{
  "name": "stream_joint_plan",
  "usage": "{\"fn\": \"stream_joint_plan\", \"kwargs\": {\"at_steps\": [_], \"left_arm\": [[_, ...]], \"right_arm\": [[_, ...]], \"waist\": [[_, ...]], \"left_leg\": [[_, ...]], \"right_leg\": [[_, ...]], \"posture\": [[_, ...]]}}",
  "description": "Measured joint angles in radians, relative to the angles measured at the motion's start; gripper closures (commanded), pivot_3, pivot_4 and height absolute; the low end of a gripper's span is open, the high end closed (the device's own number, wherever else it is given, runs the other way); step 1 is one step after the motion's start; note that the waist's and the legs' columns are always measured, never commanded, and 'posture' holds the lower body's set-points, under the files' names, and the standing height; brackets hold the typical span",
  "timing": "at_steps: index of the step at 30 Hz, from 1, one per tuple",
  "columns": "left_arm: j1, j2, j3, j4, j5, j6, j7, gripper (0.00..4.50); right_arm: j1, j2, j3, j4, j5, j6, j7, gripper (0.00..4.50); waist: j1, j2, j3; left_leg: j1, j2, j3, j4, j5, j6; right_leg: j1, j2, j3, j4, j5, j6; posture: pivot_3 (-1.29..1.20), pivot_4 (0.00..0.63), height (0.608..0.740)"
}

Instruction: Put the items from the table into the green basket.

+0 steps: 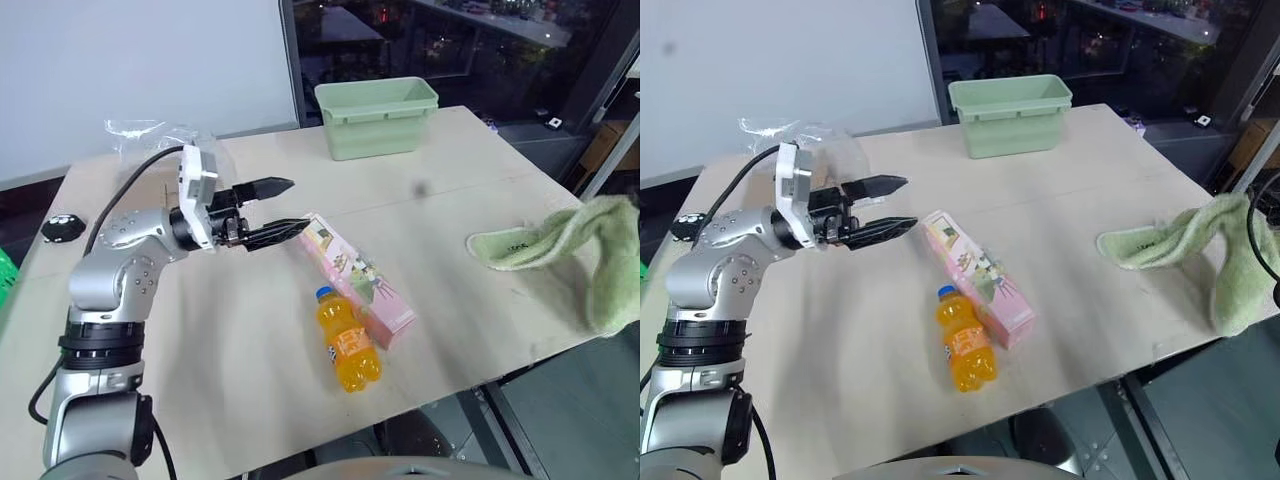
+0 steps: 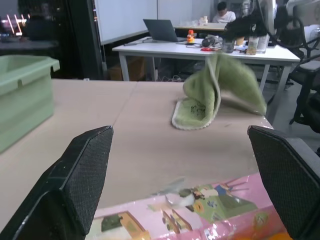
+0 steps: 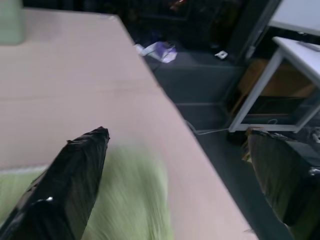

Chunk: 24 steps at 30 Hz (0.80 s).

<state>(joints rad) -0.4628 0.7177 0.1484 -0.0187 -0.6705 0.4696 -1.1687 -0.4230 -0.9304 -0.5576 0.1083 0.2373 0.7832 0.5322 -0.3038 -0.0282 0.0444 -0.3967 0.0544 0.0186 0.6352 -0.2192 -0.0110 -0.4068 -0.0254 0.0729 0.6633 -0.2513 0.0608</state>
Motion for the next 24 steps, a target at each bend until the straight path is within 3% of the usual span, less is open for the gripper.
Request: {"fn": "stream_joint_plan", "kwargs": {"at_steps": [3, 7, 14, 24], "left_arm": [[0.006, 0.000, 0.002, -0.012, 0.002, 0.002, 0.023, 0.00], [0.021, 0.001, 0.005, -0.012, 0.014, 0.001, 0.042, 0.00], [0.162, 0.075, 0.026, -0.069, 0.042, 0.009, 0.040, 0.00], [0.430, 0.143, 0.149, -0.237, 0.033, 0.053, 0.078, 0.00]], "right_arm": [[-0.045, -0.006, -0.004, 0.043, 0.008, -0.102, 0.002, 0.02], [0.000, -0.004, -0.003, -0.027, 0.085, -0.145, 0.114, 0.02], [0.304, 0.031, 0.090, -0.424, 0.383, -0.023, 0.413, 0.02], [0.345, 0.032, 0.193, -0.501, 0.453, 0.006, 0.446, 0.02]], "waist": [[0.001, 0.000, 0.000], [0.006, 0.000, 0.000], [0.027, 0.000, 0.000], [0.080, -0.002, 0.000]], "left_leg": [[0.000, 0.000, 0.000, 0.000, 0.000, 0.000], [0.000, 0.000, -0.001, 0.000, 0.000, 0.000], [-0.001, 0.002, -0.005, -0.001, 0.000, 0.000], [0.000, 0.002, -0.004, 0.001, 0.000, 0.000]], "right_leg": [[0.000, 0.000, 0.000, 0.000, 0.000, 0.000], [0.000, 0.001, -0.001, 0.000, 0.000, 0.000], [0.001, 0.004, 0.000, 0.000, 0.000, 0.000], [0.002, 0.005, 0.003, -0.001, -0.003, -0.004]], "posture": [[-0.22, 0.000, 0.740], [-0.21, 0.000, 0.740], [-0.17, 0.000, 0.740], [-0.11, 0.000, 0.740]]}}
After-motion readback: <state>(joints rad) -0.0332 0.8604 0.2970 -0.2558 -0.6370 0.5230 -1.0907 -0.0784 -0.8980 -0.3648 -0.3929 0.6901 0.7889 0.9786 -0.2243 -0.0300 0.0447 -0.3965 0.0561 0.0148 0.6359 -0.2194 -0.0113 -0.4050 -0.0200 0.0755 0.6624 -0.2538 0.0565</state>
